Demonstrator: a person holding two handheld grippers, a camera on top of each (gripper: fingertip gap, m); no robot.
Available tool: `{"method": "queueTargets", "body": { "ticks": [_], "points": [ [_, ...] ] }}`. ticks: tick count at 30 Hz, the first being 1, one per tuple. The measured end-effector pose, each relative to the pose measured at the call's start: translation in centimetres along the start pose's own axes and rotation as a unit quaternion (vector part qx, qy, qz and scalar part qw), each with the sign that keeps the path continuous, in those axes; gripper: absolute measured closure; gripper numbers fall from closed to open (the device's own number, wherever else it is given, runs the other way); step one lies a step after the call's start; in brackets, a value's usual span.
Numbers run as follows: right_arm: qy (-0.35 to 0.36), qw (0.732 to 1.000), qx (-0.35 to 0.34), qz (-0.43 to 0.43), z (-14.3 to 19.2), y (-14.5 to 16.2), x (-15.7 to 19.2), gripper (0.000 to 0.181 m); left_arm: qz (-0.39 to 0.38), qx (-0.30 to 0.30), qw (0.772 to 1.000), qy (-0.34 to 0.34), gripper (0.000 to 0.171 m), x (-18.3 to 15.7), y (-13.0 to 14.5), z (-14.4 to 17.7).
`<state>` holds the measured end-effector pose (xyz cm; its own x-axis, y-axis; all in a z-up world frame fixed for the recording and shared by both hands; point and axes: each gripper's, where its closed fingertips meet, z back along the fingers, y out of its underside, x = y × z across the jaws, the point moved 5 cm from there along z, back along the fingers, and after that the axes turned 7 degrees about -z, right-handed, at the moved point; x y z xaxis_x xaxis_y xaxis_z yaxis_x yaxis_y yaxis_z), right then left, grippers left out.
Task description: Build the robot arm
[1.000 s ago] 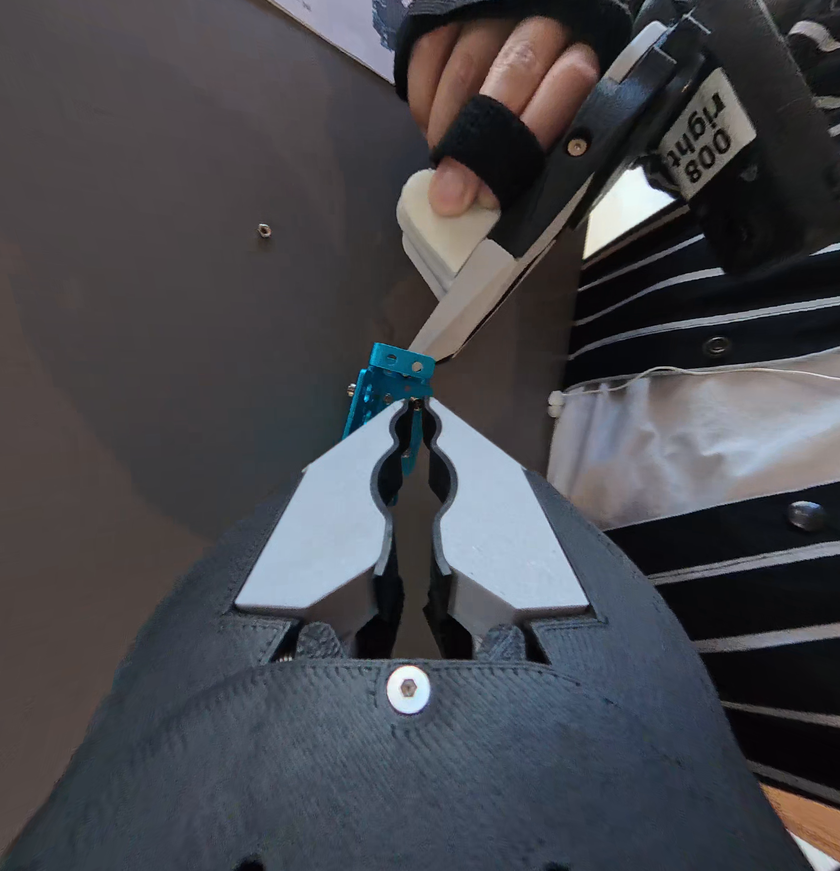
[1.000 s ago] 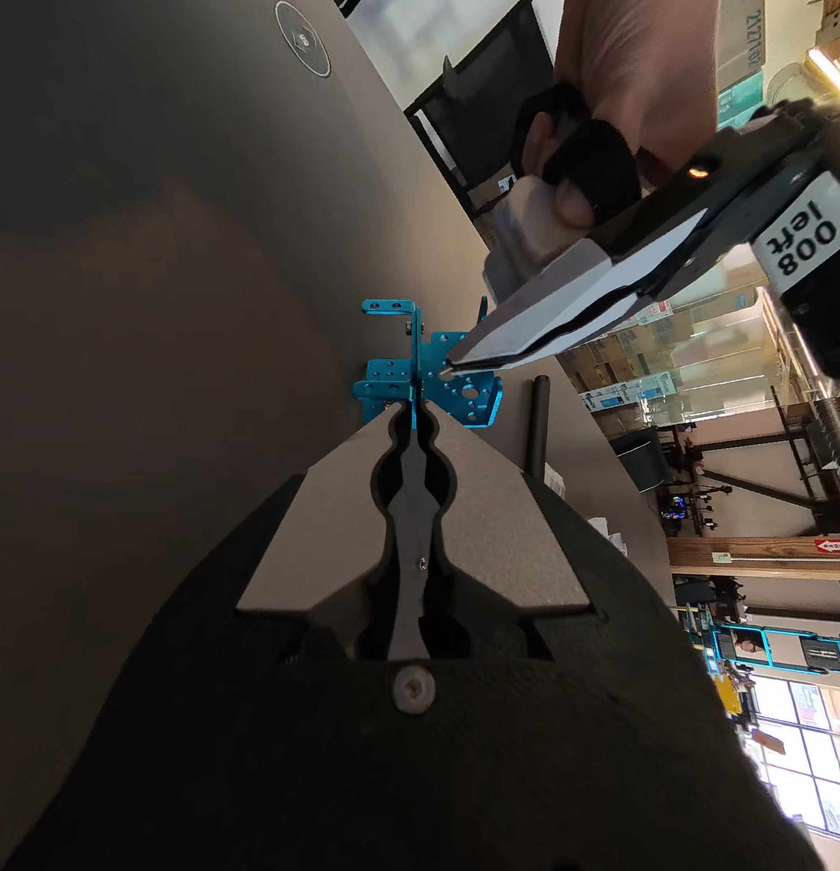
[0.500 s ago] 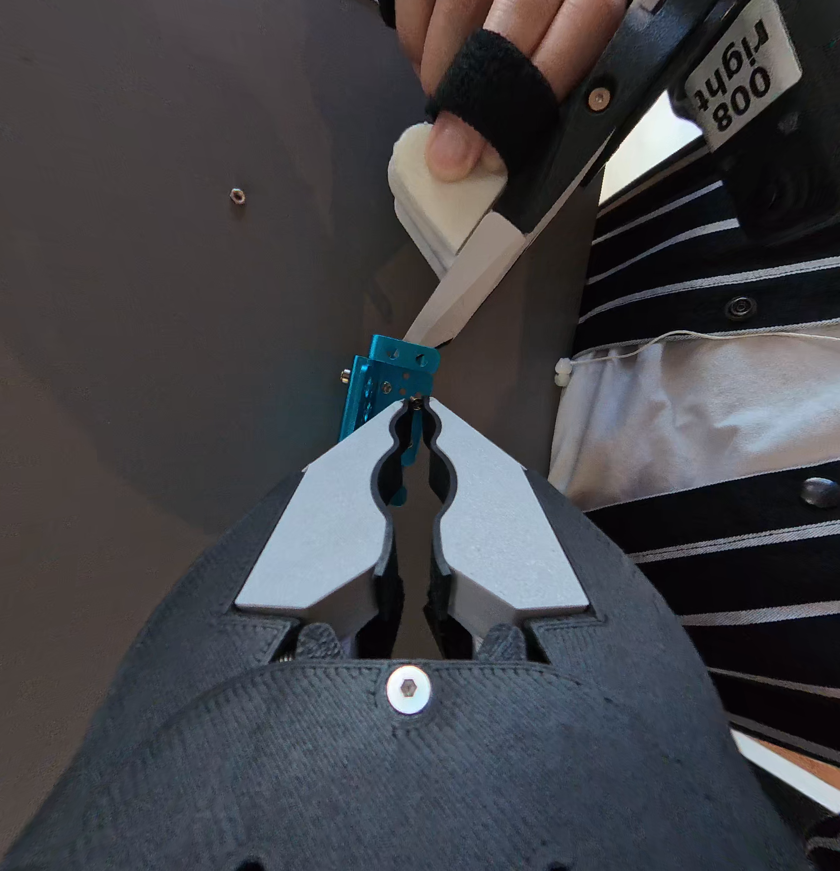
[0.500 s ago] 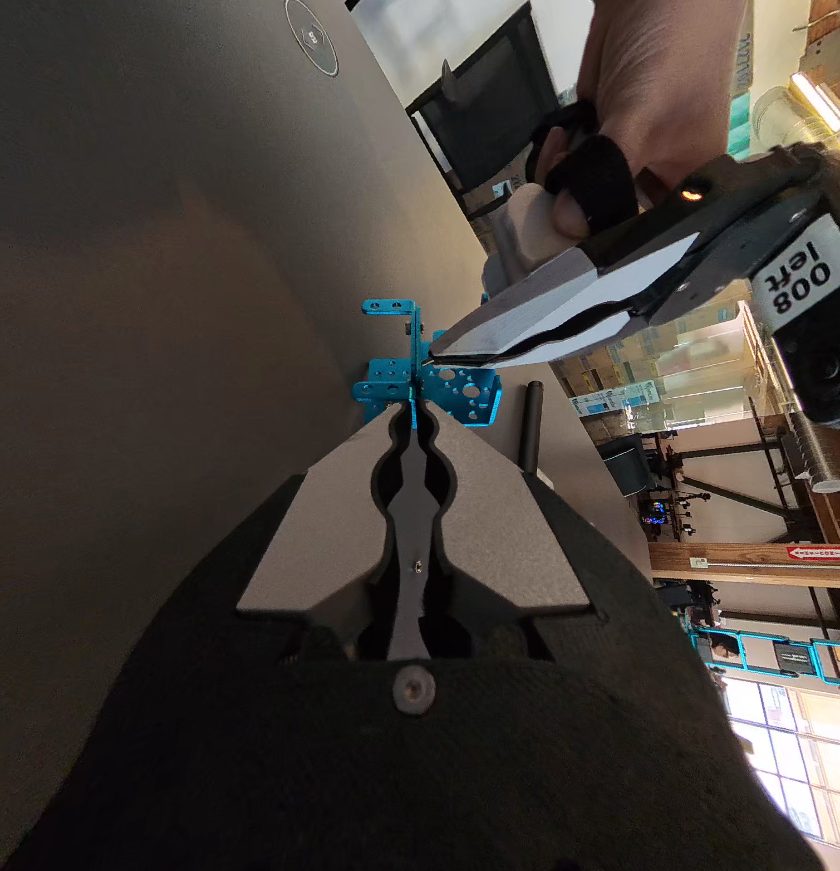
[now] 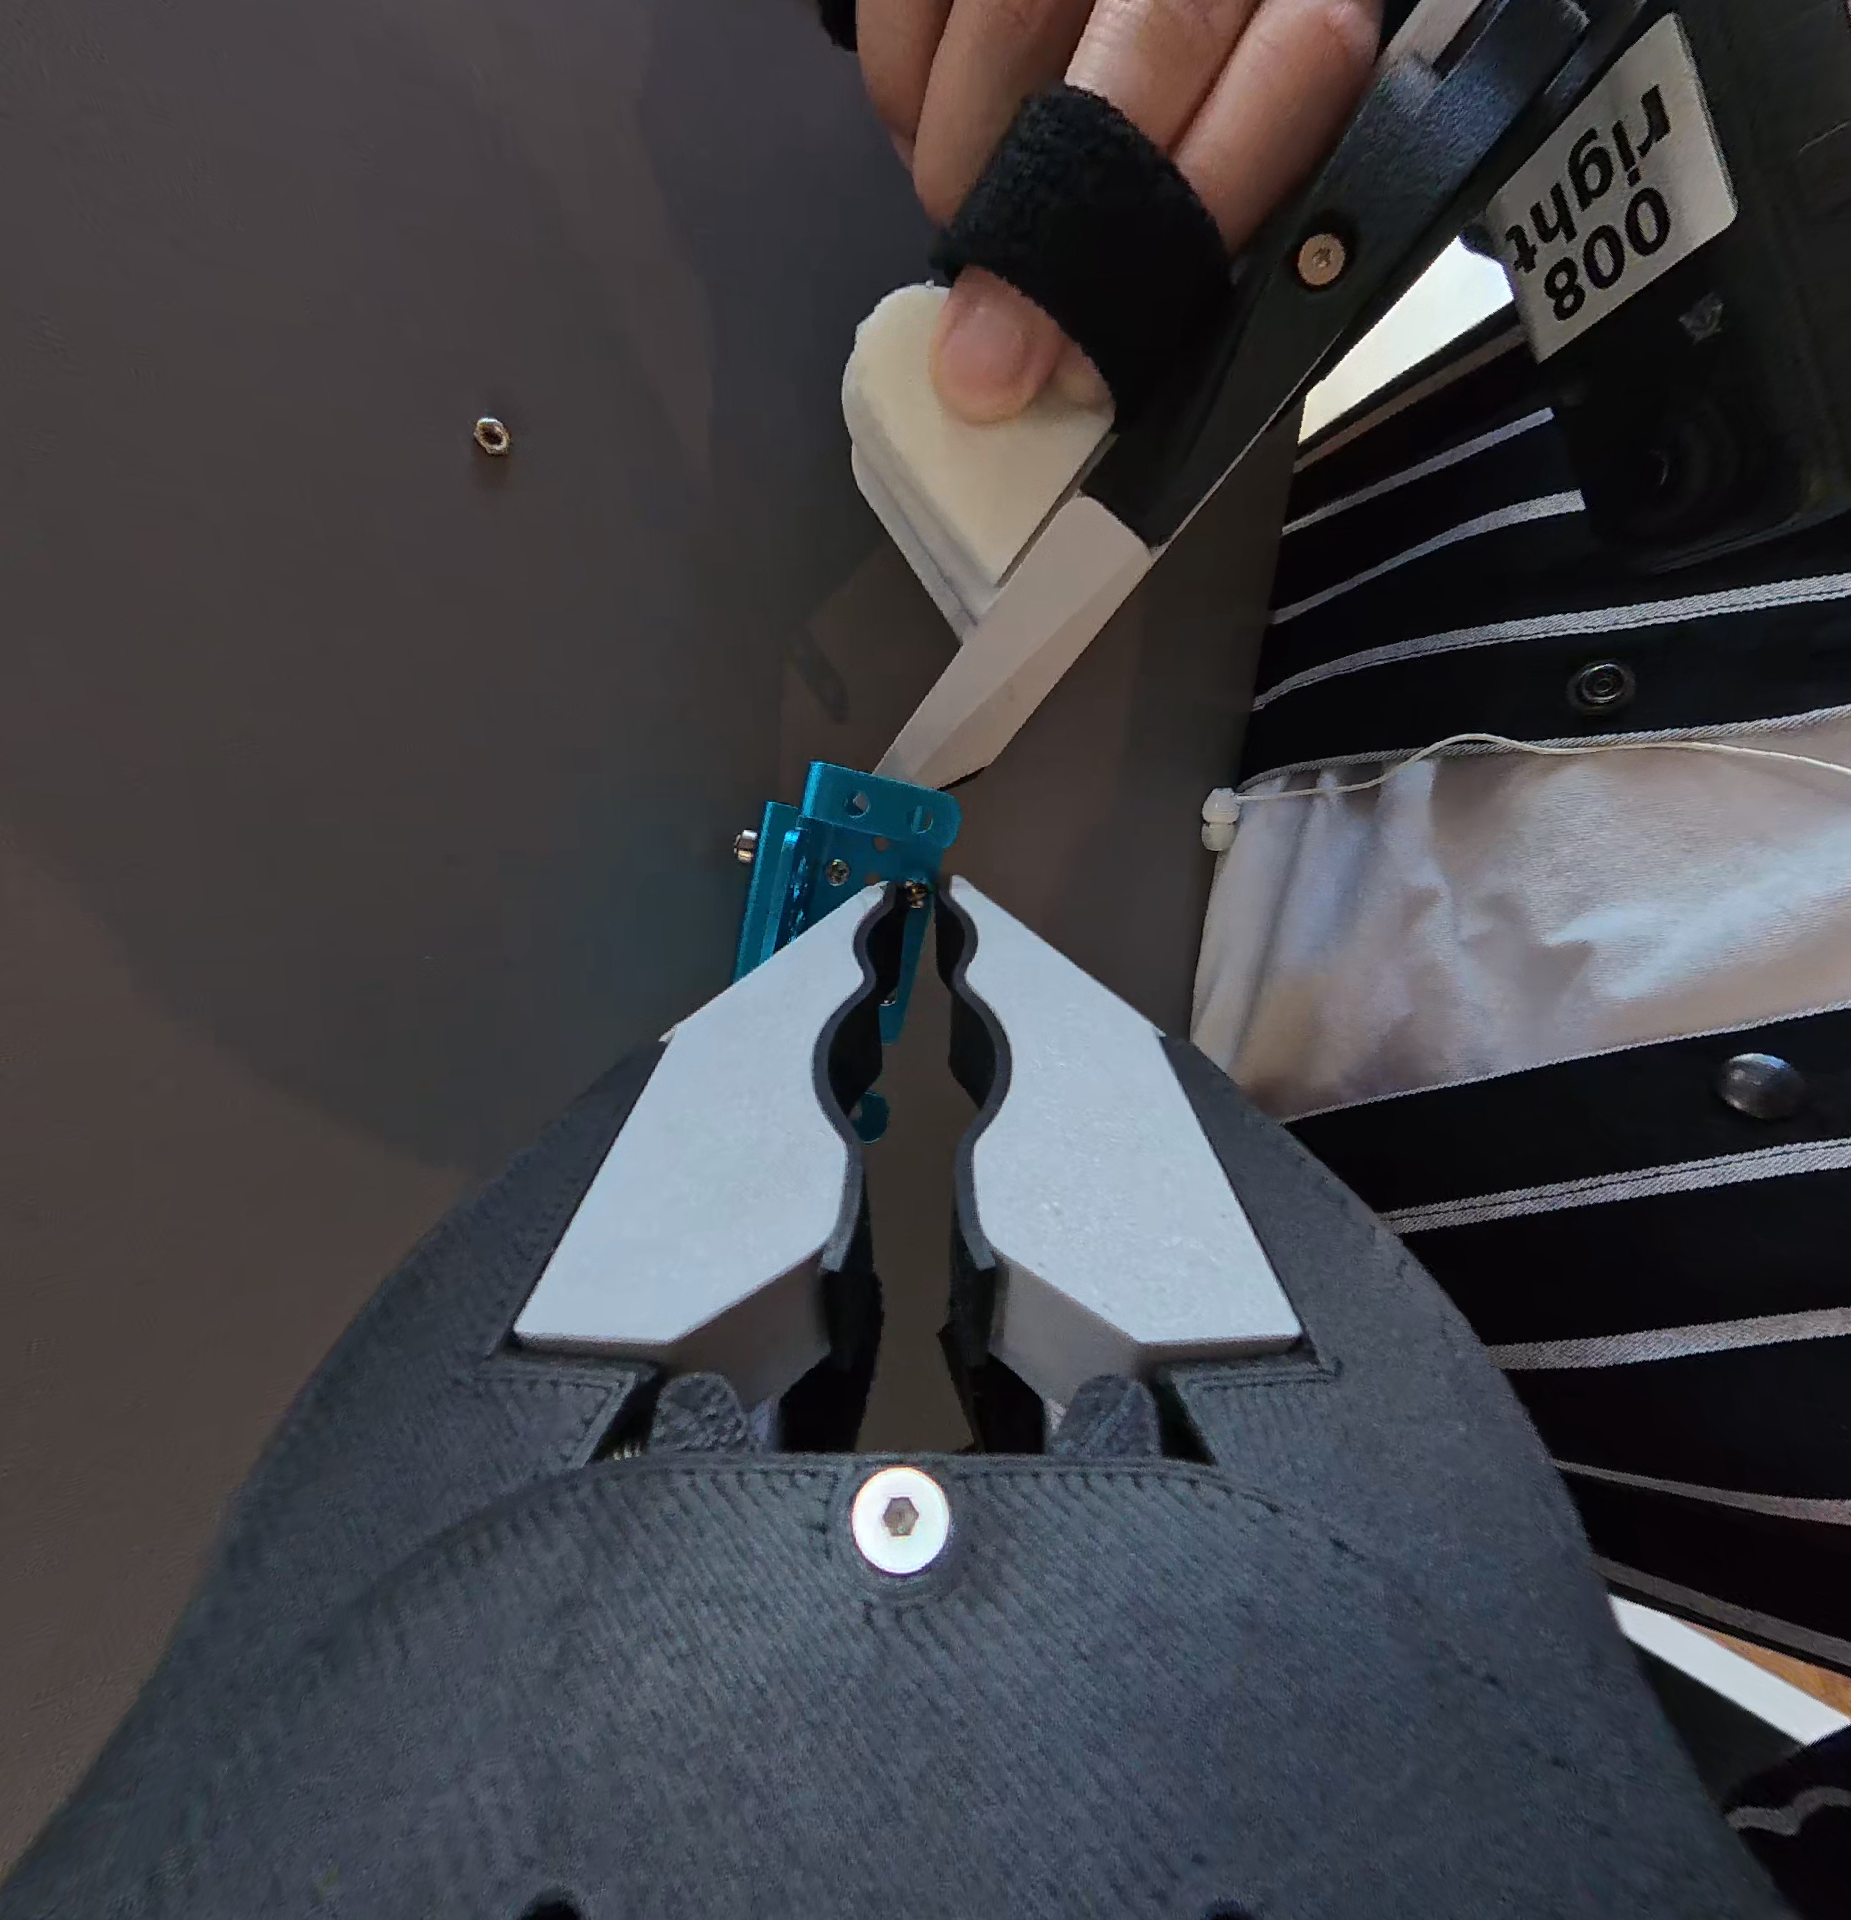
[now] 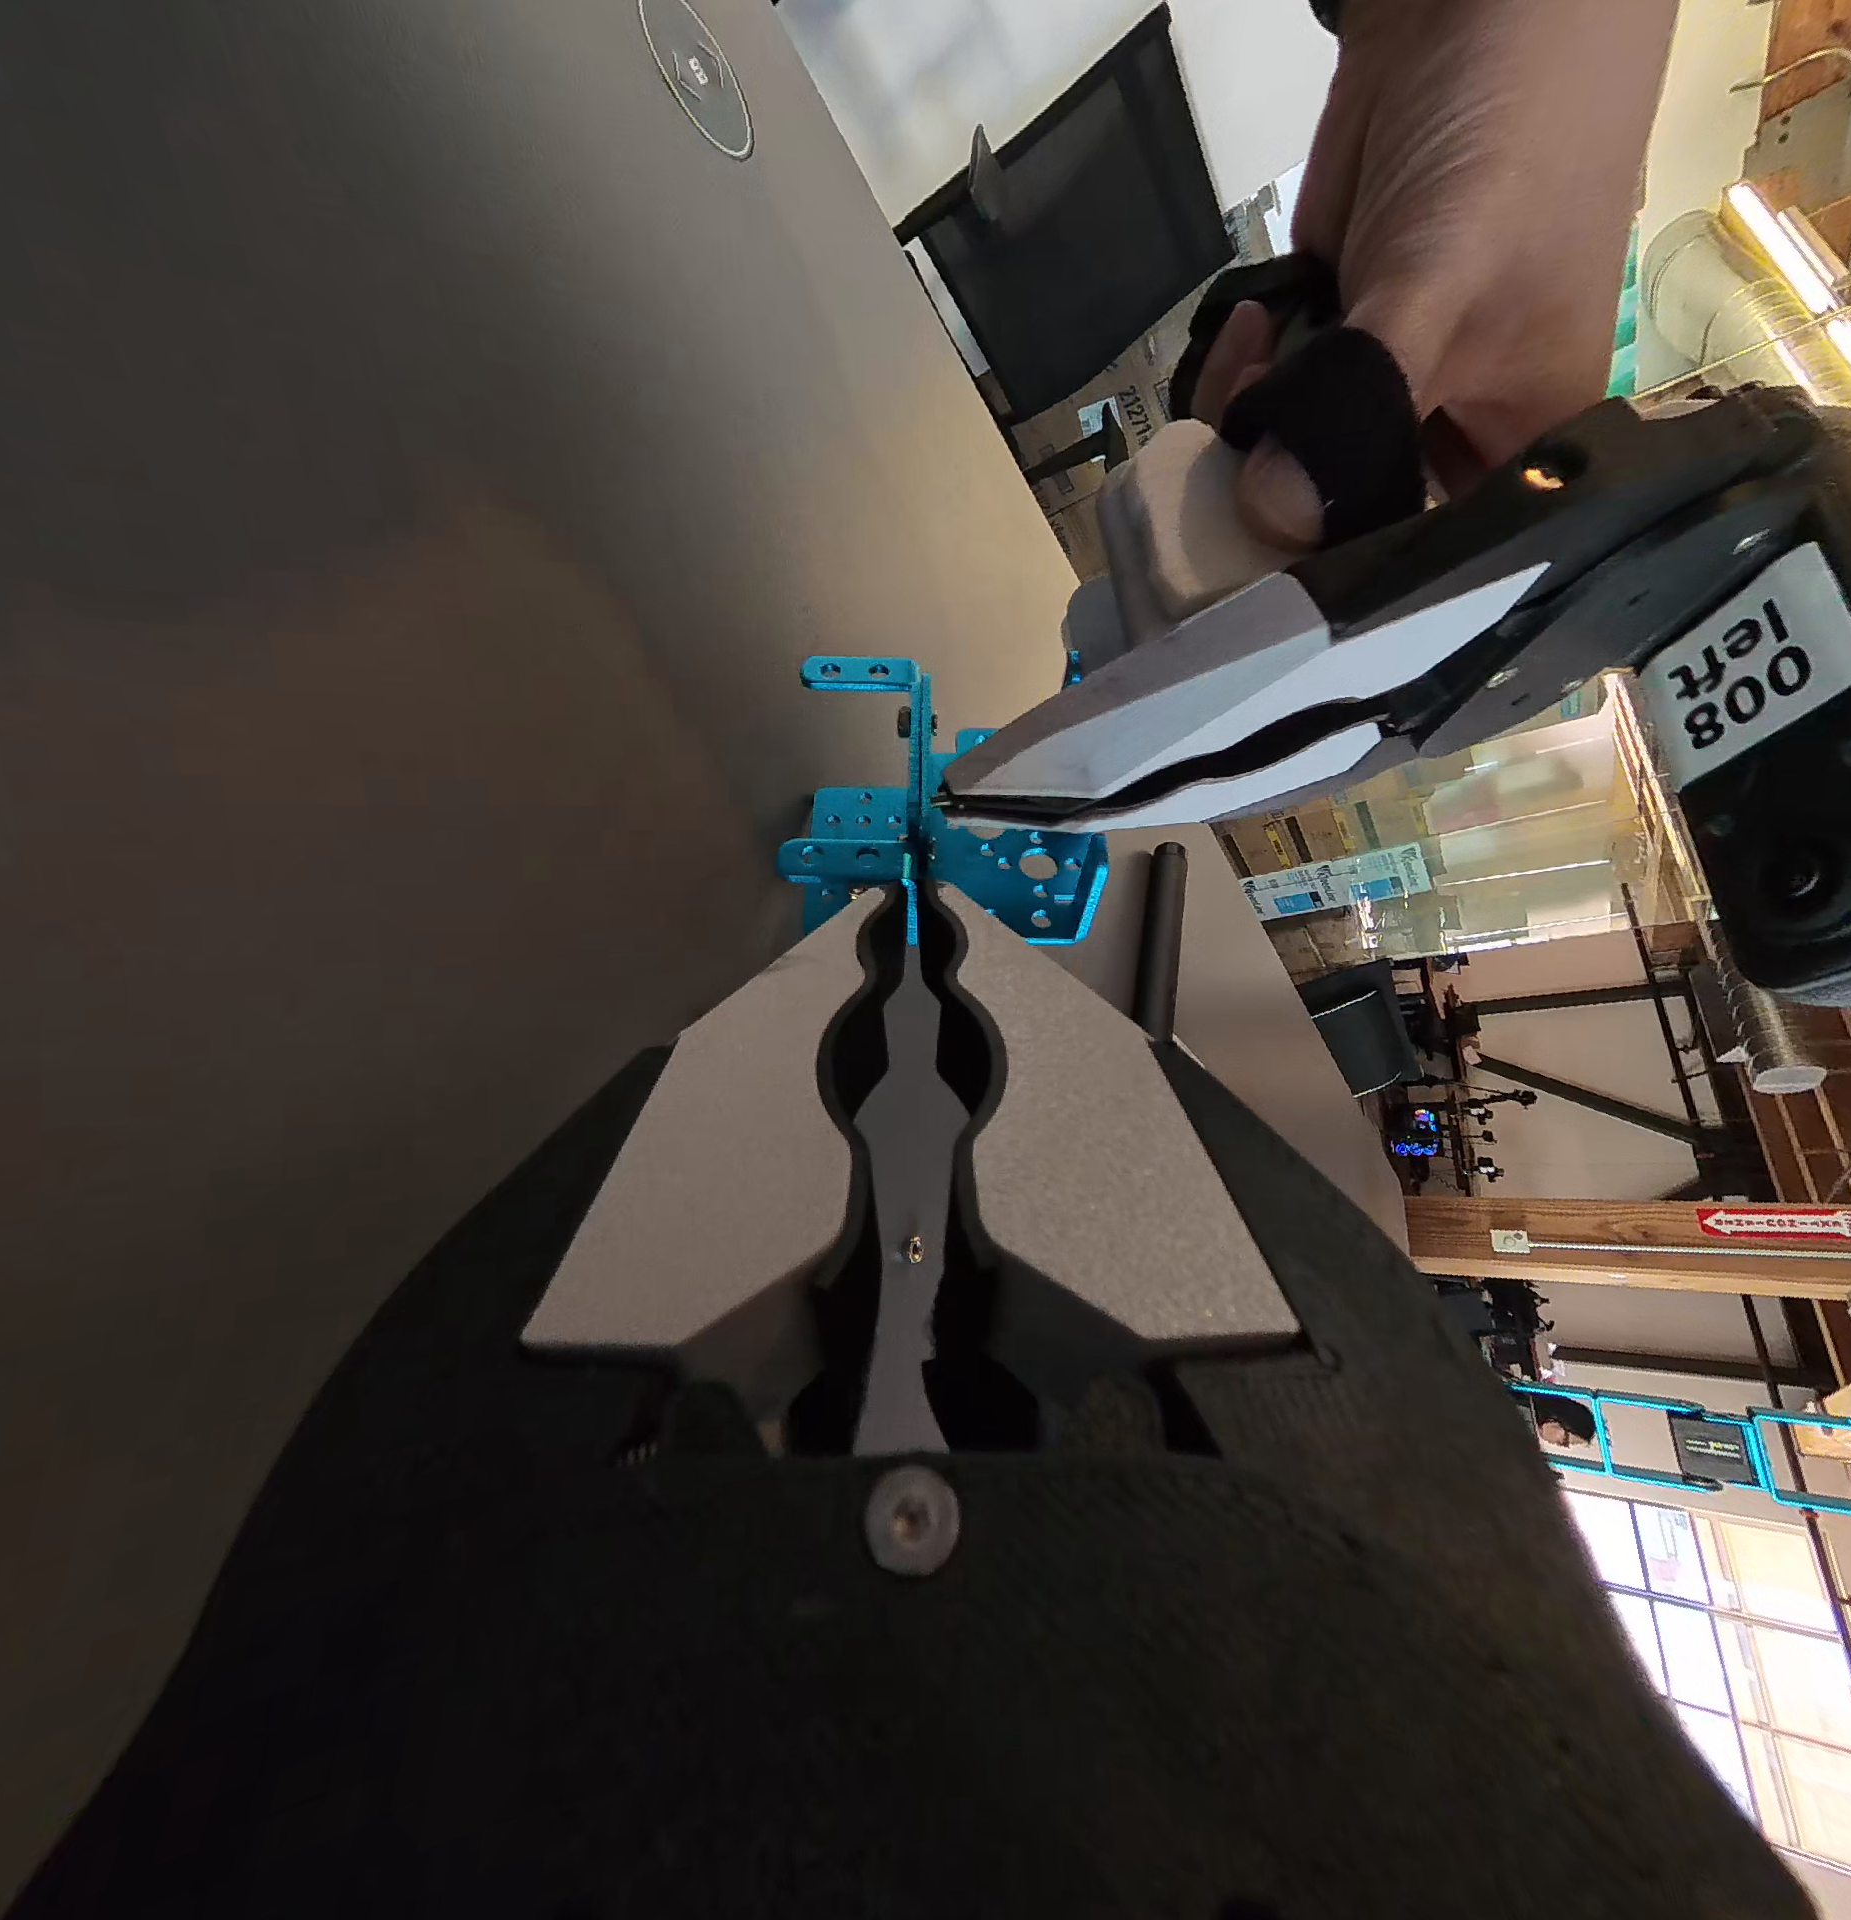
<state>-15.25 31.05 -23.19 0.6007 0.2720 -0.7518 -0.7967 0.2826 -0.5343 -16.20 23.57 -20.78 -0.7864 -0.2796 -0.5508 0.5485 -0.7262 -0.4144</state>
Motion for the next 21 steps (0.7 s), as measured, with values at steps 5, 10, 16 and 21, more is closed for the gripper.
{"method": "queueTargets", "body": {
  "ticks": [5, 10, 16, 21],
  "points": [
    [0.001, 1.0, 0.0, 0.001, 0.0, 0.0, 0.0, 0.18, 0.004, -0.026, 1.0, 0.003, 0.162, 0.0, -0.1, 0.2],
    [0.002, 1.0, 0.0, 0.005, 0.0, 0.0, 0.0, 0.18, 0.004, -0.054, 0.999, 0.0, 0.158, -0.1, -0.1, 0.5],
    [0.002, 1.0, 0.0, 0.002, 0.0, 0.0, 0.0, 0.18, -0.063, -0.105, 0.992, -0.039, 0.155, -1.4, 0.3, 1.3],
    [0.0, 1.0, -0.001, -0.003, 0.0, 0.1, -0.1, 0.18, -0.212, -0.099, 0.95, -0.208, 0.148, -2.8, 1.4, 0.5]
  ]
}}
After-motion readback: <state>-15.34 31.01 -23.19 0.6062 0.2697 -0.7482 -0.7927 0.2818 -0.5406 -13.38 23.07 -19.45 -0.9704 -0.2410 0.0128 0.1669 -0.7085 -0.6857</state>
